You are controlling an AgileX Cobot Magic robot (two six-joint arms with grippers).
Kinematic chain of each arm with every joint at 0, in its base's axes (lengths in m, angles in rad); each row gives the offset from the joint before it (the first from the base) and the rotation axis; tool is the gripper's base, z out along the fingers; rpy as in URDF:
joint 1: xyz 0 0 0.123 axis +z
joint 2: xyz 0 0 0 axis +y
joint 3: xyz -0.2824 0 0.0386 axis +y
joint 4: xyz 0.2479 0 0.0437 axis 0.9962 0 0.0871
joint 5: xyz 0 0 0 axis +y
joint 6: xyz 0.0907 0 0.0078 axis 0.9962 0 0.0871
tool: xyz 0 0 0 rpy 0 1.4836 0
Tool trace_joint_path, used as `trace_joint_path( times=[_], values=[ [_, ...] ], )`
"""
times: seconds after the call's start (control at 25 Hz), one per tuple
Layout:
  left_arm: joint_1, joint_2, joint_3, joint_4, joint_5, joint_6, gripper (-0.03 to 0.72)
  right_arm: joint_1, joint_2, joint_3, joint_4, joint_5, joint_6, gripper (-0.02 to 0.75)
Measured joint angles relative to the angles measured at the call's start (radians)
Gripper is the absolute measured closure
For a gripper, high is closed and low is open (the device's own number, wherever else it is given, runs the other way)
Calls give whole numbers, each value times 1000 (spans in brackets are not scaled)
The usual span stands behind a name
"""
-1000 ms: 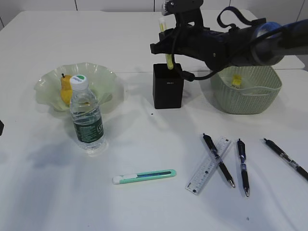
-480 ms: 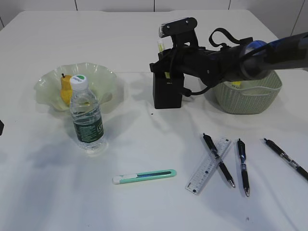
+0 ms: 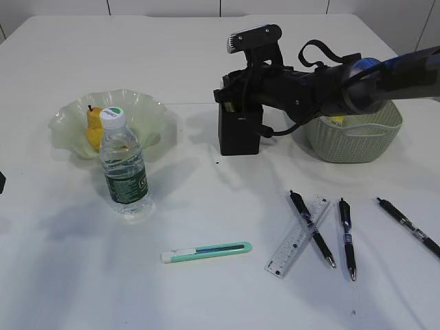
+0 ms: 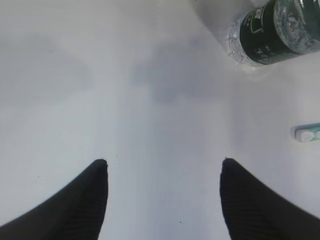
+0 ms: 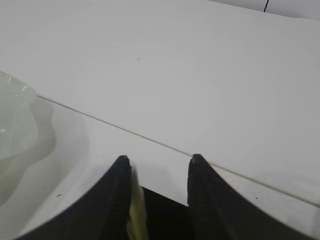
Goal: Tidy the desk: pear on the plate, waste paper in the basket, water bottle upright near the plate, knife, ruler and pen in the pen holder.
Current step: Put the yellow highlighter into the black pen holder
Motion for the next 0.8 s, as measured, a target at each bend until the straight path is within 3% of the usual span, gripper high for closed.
trace_joint_path(
  times=[0.24, 0.6, 0.8],
  values=[
    [0, 0, 0, 0, 0, 0, 191, 0, -27, 0, 0, 54, 0, 434],
    [0, 0, 0, 0, 0, 0, 191, 4, -222, 0, -59, 481, -5, 434],
    [0, 0, 0, 0, 0, 0, 192, 38, -357, 0, -63, 734, -110, 434]
  ],
)
